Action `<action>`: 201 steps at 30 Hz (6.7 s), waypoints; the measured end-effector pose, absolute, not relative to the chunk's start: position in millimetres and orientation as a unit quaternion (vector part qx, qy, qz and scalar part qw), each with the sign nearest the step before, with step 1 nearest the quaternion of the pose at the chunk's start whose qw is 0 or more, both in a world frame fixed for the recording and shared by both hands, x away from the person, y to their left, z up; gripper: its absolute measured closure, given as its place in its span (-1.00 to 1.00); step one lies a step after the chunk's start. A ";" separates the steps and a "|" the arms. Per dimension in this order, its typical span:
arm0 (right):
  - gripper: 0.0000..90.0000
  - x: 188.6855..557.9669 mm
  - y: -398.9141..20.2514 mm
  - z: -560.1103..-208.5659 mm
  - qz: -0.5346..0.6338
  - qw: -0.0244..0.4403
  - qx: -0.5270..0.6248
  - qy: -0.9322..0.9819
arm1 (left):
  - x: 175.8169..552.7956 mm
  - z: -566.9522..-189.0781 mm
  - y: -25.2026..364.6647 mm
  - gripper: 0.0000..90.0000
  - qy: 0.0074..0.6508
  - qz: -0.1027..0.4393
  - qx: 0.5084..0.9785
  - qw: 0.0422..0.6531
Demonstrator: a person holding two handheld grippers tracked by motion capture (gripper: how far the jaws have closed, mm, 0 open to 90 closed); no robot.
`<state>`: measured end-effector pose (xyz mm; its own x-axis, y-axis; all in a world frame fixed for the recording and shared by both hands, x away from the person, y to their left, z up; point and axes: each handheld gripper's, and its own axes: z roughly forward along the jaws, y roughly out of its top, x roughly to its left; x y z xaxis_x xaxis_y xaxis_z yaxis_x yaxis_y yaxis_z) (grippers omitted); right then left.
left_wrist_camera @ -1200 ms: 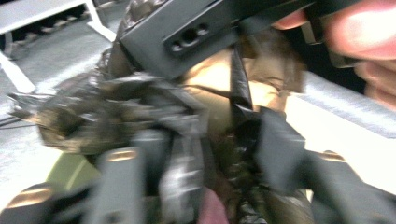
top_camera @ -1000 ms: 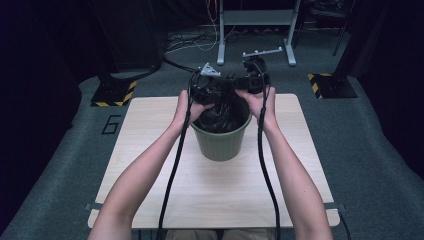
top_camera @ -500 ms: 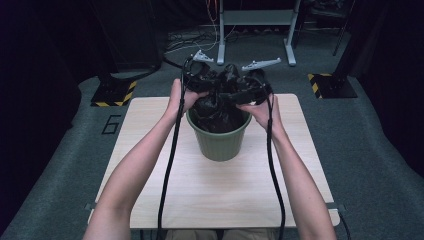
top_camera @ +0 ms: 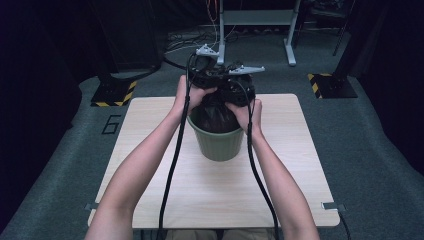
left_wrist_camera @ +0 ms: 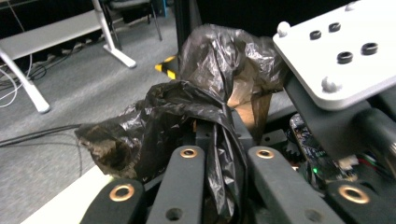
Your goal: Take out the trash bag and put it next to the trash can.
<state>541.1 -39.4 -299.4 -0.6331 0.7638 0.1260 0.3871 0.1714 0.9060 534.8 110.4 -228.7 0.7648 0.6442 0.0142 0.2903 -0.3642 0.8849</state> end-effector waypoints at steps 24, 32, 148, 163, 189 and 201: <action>1.00 545.8 -71.2 -259.9 0.526 0.173 0.441 0.706 | 516.8 -284.1 160.1 -0.67 0.336 0.206 0.750 0.531; 1.00 539.3 -60.6 -236.9 0.535 0.181 0.449 0.693 | 522.6 -304.8 135.5 -1.00 0.342 0.206 0.744 0.535; -0.74 442.5 -186.3 -390.9 0.470 0.195 0.502 0.699 | 523.7 -233.5 225.8 1.00 0.399 0.379 0.653 0.519; -0.74 433.4 -194.3 -459.9 0.404 0.200 0.535 0.714 | 517.2 -241.9 288.1 1.00 0.450 0.378 0.612 0.530; -0.72 425.0 -206.6 -524.8 0.347 0.224 0.559 0.719 | 524.0 -327.1 354.5 1.00 0.550 0.342 0.575 0.499; -0.70 423.2 -199.2 -527.3 0.326 0.243 0.543 0.735 | 532.7 -389.3 356.4 1.00 0.586 0.301 0.580 0.479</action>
<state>423.2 -199.2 -527.3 -0.2931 0.9561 -0.0032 0.6403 0.1988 0.7420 532.7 356.4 -389.3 0.1317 0.9683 -0.2123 0.3903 0.1462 0.9090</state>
